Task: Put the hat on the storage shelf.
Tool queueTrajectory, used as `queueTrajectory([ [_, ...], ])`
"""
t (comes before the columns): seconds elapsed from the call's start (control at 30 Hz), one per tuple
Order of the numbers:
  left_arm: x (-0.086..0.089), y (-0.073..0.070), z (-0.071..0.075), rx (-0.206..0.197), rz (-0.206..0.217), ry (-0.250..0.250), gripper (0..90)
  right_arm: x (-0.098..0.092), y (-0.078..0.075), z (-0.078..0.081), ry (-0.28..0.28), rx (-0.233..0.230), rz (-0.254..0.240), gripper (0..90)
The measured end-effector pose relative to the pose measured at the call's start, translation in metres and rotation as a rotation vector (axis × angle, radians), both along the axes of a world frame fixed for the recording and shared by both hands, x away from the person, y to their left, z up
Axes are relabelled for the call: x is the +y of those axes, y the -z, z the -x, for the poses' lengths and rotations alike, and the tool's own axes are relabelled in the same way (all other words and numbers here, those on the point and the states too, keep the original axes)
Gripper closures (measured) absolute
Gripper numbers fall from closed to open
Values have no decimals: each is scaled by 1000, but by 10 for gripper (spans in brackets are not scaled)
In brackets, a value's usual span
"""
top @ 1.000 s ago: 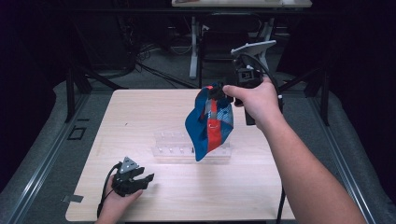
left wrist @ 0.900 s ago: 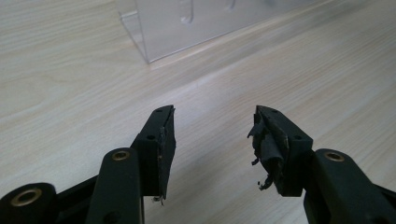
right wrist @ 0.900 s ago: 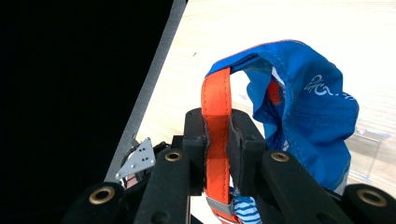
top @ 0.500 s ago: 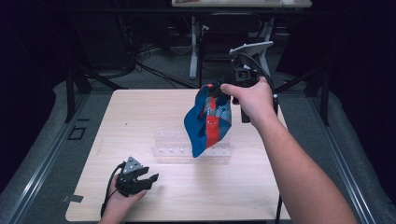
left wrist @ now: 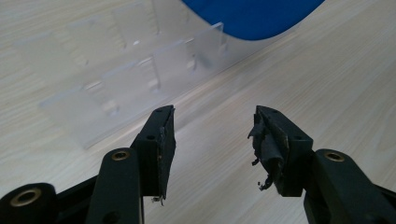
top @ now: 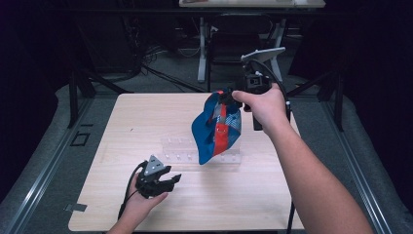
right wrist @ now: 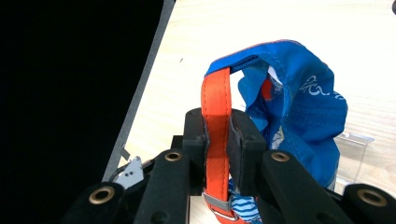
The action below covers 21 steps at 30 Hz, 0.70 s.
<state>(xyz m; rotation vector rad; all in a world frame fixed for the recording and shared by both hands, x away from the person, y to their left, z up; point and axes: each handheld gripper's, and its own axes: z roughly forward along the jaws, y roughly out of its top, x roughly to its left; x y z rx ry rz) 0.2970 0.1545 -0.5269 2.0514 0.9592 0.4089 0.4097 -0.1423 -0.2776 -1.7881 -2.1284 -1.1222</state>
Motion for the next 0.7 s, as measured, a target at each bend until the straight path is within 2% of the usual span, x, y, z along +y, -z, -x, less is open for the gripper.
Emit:
queueTrajectory([
  [0.07, -14, -3, -1, -14, -11, 25, 486, 0, 0, 1, 2, 0, 1, 782],
  [0.2, -27, -8, -2, -19, -16, 43, 486, -2, -1, 1, 0, 0, 0, 782],
  [0.27, -38, -14, -3, -42, -14, 53, 486, -3, -2, 2, 0, -2, -3, 782],
  [0.5, -52, -22, -7, -43, -12, 56, 512, -3, -2, 3, -4, 0, -6, 782],
  [0.7, -63, -27, -7, -61, -20, 65, 535, -2, -1, 3, -11, 0, -6, 782],
])
